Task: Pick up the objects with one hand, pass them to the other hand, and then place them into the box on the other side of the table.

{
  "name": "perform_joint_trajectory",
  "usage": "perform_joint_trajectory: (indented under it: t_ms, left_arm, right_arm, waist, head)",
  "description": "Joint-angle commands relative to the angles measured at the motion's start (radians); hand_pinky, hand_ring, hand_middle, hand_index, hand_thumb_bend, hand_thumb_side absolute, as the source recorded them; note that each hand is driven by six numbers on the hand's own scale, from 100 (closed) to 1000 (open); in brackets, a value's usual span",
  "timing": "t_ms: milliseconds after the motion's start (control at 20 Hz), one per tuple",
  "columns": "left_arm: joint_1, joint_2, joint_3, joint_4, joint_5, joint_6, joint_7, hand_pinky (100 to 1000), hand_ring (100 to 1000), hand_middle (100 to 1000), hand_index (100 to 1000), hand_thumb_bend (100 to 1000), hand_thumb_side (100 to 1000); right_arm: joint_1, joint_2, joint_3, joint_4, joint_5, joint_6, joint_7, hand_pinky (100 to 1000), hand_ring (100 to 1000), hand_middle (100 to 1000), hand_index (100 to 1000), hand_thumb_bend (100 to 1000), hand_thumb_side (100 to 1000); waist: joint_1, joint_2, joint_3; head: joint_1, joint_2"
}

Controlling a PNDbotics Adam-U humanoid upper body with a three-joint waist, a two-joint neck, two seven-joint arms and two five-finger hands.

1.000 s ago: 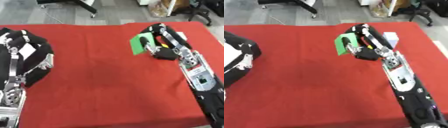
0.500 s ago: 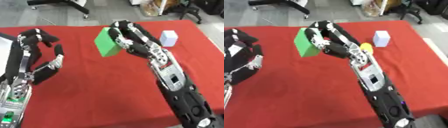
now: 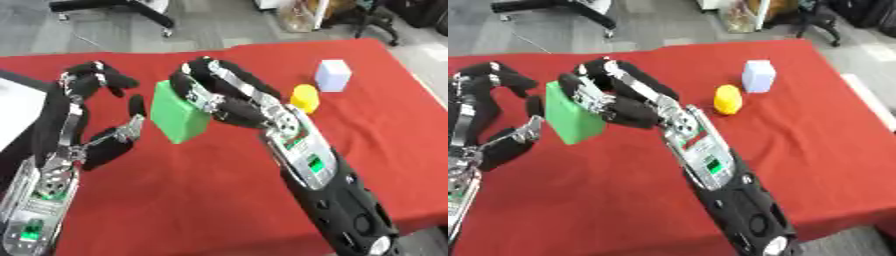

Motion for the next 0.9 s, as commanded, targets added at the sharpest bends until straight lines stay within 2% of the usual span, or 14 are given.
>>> perform_joint_trajectory:
  t_ms: [50,650,900]
  left_arm:
    - [-0.021,-0.002,-0.004,-0.009,0.001,-0.006,-0.003,617,427,484,635,100,209]
    - [-0.016,0.003,-0.008,-0.012,-0.002,-0.008,-0.023,624,432,491,645,100,201]
    - [0.005,0.044,-0.002,-0.007,-0.060,-0.019,-0.034,642,446,507,662,100,117]
  right_arm:
    - [-0.010,0.004,-0.004,-0.009,-0.001,0.000,0.001,753,112,129,231,100,746]
    - [-0.007,0.005,-0.010,-0.010,-0.001,0.005,-0.007,755,116,133,235,100,758]
    - [-0.008,0.005,-0.013,-0.010,-0.003,0.006,-0.009,756,118,134,235,100,763]
  waist:
    - [0.003,-0.011,-0.001]
    - [0.004,-0.011,-0.003]
    - [0.005,-0.011,-0.003]
  head:
    - [0.001,-0.003]
    - [-0.001,-0.003]
    - [-0.006,-0.003]
